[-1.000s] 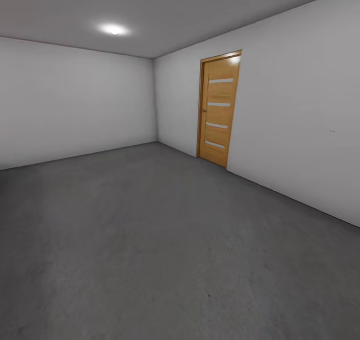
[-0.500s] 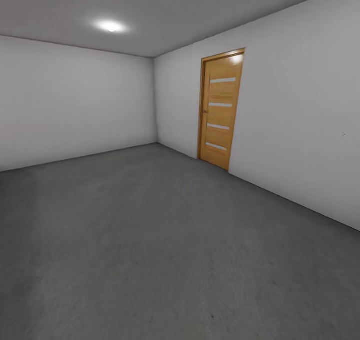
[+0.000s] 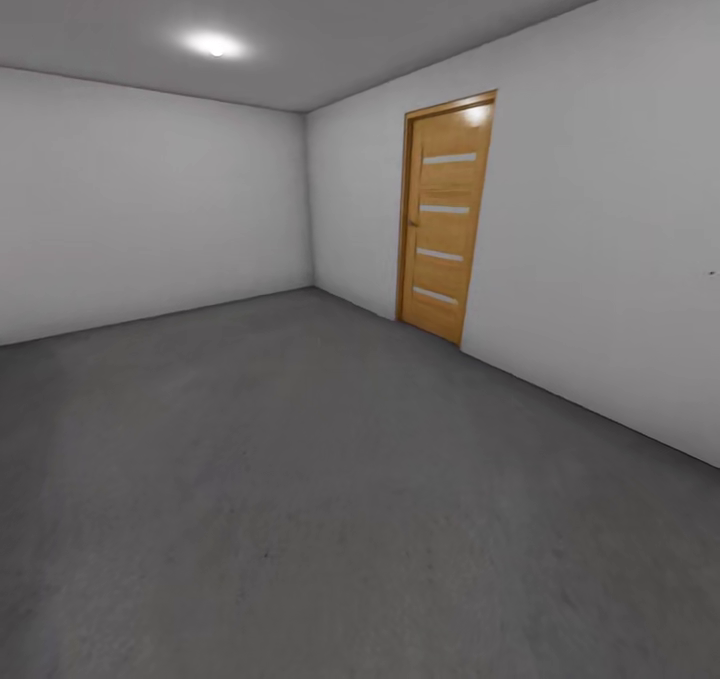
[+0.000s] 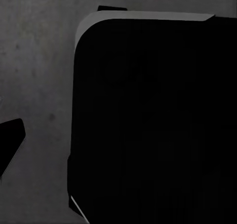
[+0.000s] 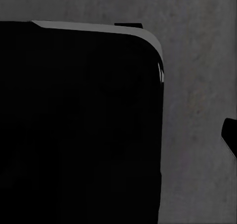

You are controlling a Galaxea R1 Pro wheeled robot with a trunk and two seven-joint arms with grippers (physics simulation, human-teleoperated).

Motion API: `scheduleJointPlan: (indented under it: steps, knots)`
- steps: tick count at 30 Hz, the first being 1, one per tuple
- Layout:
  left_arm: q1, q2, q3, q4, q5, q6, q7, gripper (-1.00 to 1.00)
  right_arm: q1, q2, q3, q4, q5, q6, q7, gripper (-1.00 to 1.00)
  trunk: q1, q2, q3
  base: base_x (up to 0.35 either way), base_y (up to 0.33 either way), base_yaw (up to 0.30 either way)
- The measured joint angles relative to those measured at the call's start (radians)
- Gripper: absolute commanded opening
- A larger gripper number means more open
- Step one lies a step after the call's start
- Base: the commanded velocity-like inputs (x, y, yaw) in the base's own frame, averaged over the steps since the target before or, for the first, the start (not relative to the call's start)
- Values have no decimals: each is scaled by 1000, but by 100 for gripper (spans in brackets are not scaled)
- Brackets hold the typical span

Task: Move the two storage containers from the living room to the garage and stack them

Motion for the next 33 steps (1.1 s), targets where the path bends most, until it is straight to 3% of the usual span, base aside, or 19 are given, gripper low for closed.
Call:
scheduleJointPlan:
  steps: [33]
  knots:
    - [0,0,0,0,0,0,0,100,0,0,0,0,0,1,1,100,0,0,0,323,0,0]
